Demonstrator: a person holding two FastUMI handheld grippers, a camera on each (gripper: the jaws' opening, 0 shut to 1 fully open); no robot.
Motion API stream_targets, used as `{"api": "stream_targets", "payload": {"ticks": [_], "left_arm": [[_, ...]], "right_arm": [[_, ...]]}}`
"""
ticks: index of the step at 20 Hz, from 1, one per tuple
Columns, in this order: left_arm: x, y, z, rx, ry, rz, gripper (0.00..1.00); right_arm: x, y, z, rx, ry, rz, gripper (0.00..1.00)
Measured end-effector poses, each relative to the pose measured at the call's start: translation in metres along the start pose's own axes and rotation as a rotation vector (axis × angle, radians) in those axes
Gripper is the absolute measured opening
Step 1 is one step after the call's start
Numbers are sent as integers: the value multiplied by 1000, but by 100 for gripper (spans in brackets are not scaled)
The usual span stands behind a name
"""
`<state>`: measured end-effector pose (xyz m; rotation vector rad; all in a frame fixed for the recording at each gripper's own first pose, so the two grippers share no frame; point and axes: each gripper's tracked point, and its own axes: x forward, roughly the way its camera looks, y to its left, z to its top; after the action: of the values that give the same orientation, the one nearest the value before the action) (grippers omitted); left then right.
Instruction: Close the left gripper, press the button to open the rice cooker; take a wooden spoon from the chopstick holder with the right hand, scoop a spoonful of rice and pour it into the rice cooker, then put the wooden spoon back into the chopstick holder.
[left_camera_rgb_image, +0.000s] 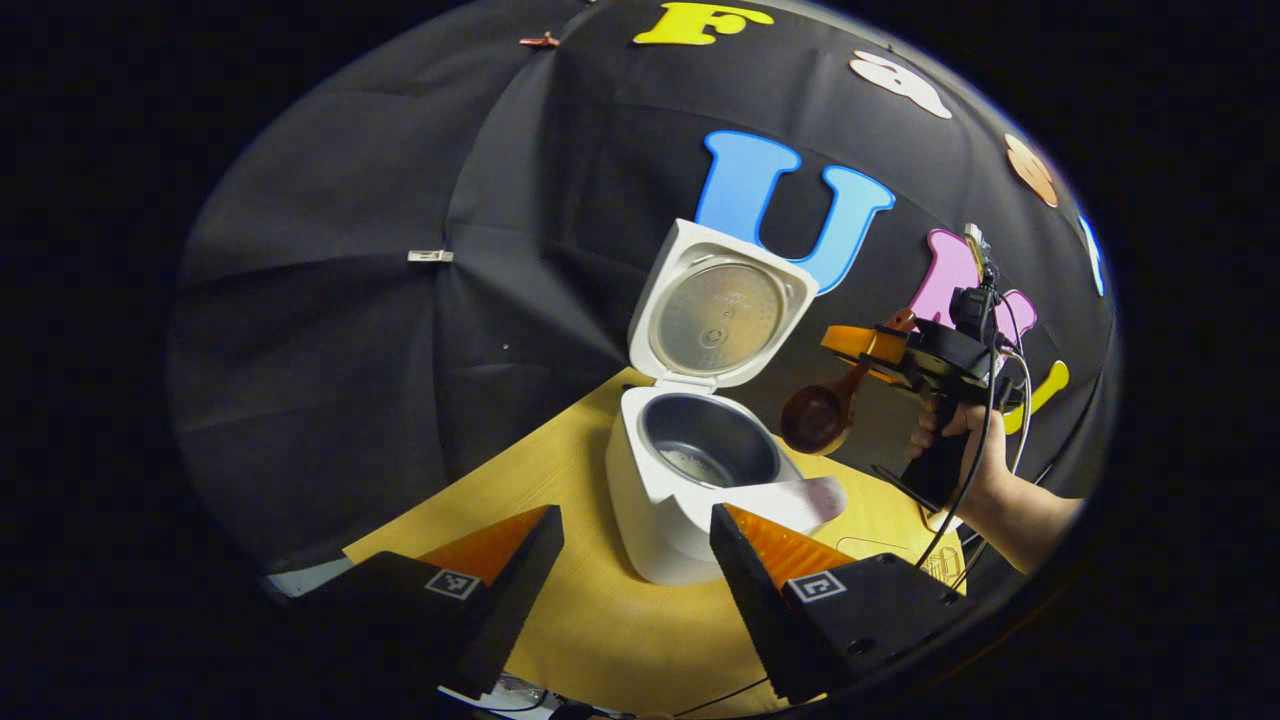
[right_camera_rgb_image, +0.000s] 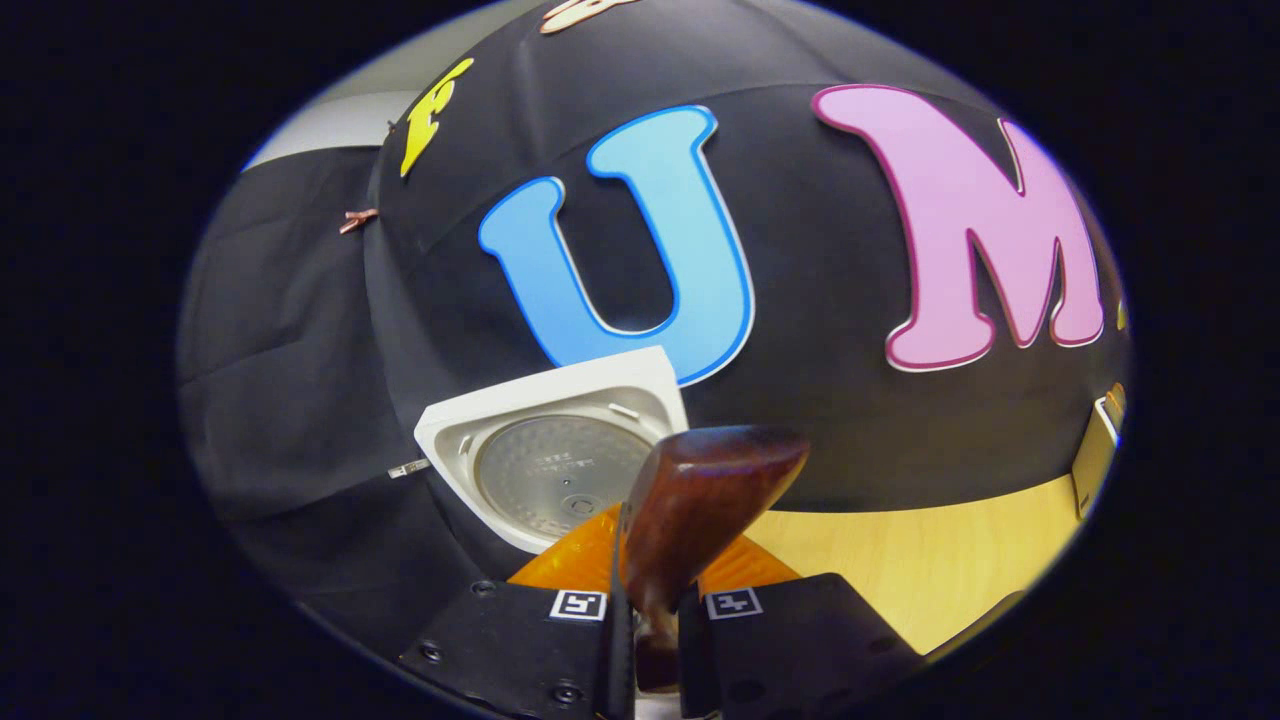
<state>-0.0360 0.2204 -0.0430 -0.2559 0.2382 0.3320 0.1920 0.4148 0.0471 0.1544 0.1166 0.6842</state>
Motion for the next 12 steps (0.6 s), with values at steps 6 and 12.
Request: {"api": "stream_targets", "payload": {"ticks": [6,12], "left_arm": [[-4,-49,12,58,-16,-41,95],[-15,-90,8,108,-14,-64,95]], "right_arm": [[-49,-69,32,87,-45,-82,21],[-108,-152,43,123,-75,-193,21]]}}
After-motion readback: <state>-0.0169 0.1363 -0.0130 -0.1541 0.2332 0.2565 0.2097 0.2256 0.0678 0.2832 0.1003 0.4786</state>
